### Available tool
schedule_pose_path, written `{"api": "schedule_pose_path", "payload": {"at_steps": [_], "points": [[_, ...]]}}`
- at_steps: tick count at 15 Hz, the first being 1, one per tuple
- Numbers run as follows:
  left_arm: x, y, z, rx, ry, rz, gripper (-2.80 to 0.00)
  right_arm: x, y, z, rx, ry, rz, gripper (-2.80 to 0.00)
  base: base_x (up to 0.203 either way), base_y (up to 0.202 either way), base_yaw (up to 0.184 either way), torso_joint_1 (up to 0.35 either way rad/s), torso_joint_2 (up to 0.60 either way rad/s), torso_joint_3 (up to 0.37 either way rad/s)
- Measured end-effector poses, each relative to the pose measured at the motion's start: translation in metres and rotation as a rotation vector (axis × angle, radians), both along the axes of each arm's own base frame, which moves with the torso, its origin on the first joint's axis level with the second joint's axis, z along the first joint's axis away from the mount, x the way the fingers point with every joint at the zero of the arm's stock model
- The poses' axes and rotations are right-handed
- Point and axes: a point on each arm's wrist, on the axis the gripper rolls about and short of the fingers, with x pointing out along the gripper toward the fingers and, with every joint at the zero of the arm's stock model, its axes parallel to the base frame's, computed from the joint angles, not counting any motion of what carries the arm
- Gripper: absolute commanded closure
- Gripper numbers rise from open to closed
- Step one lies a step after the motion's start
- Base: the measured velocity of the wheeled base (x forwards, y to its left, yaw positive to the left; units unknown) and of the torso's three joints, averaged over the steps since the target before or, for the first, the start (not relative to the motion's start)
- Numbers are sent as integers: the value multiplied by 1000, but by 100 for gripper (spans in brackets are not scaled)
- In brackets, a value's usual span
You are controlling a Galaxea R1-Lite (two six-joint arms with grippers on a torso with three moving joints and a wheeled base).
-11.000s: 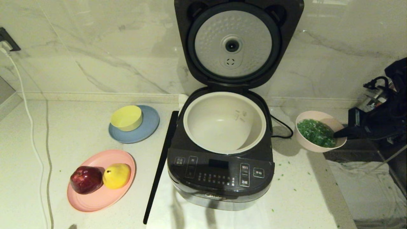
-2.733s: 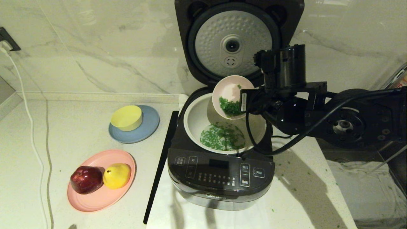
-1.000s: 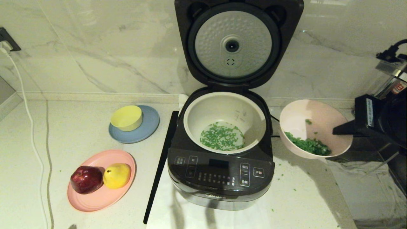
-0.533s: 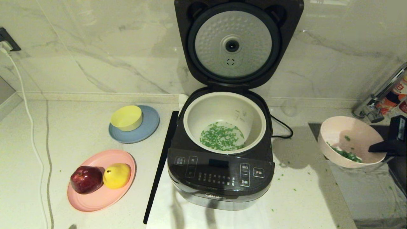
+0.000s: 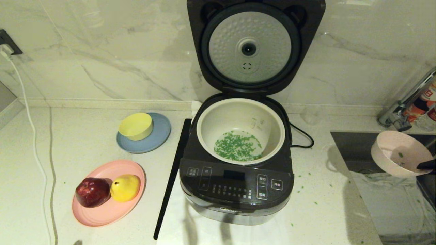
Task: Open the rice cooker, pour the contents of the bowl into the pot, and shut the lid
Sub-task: Fill a bowl with water from the tap
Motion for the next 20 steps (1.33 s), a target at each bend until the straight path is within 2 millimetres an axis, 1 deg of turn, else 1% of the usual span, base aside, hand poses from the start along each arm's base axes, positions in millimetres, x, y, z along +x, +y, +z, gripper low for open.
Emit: {"api": "schedule_pose_path", "payload": {"at_steps": [5,8,12,15,17,20], "points": [[0,0,0,1,0,0,0,-5,-81,-23,70,-15,-193,0,0,0,0,0,0,0],[0,0,0,1,0,0,0,-13,-115,-34,105,-23,-249,0,0,0,0,0,0,0],[0,0,0,1,0,0,0,-21,-144,-47,143,-23,-312,0,0,0,0,0,0,0],[0,0,0,1,0,0,0,-24,-165,-62,143,-23,-351,0,0,0,0,0,0,0],[0,0,0,1,0,0,0,-23,-178,-72,141,-25,-370,0,0,0,0,0,0,0],[0,0,0,1,0,0,0,-20,-194,-78,146,-25,-390,0,0,0,0,0,0,0]]}}
